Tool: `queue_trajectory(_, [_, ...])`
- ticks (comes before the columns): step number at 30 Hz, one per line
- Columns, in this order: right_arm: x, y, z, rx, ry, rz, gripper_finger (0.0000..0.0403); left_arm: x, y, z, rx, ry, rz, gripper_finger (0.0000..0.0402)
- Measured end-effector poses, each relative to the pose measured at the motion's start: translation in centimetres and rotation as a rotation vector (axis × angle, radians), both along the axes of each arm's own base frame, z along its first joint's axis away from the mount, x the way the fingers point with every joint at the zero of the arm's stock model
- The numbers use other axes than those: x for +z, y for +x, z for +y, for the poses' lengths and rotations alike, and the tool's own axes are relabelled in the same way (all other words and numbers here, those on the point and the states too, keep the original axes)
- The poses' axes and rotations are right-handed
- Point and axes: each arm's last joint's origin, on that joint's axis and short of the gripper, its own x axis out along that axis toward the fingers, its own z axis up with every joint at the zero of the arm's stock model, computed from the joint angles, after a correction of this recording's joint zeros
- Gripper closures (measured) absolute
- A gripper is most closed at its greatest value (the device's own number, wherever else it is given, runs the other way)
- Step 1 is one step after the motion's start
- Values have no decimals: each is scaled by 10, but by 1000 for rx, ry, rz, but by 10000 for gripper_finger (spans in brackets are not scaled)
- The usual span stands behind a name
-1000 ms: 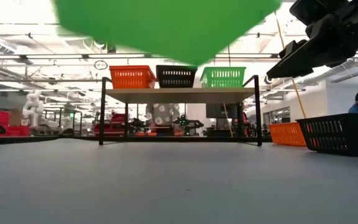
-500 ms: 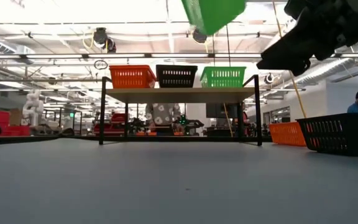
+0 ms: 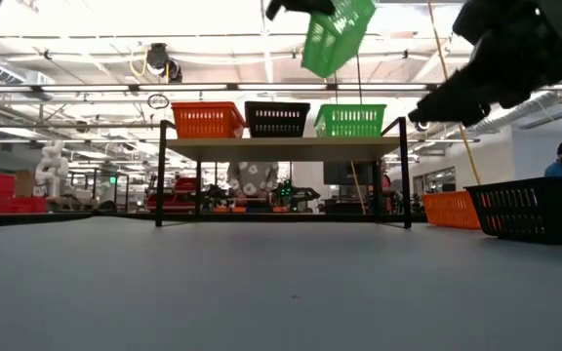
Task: Stack baskets on shelf by color
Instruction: Stack the left green bin on the other green bin on the shelf
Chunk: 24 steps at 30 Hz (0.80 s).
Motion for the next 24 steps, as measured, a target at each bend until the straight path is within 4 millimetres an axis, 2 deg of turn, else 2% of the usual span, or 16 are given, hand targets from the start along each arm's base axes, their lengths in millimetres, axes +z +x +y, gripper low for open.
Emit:
queue_trajectory(4, [-11,-5,-5,-25,19,26,245,-7,21,24,26,38,17,394])
queue_trajectory(8, [-18,-8,-7,-45,42,40,245,-14,34,36,40,52,30,380])
queue_trajectory(12, [-22,-11,-9,-46,49,35,245,-32,42,45,53,39,98,369])
queue_trajectory(19, [-22,-12,-9,-39,77,-37,245,-58,52,54,60,54,186,391])
queue_trajectory(24, [-21,-12,-9,-38,80,-43,245,-58,51,53,45,75,205,367])
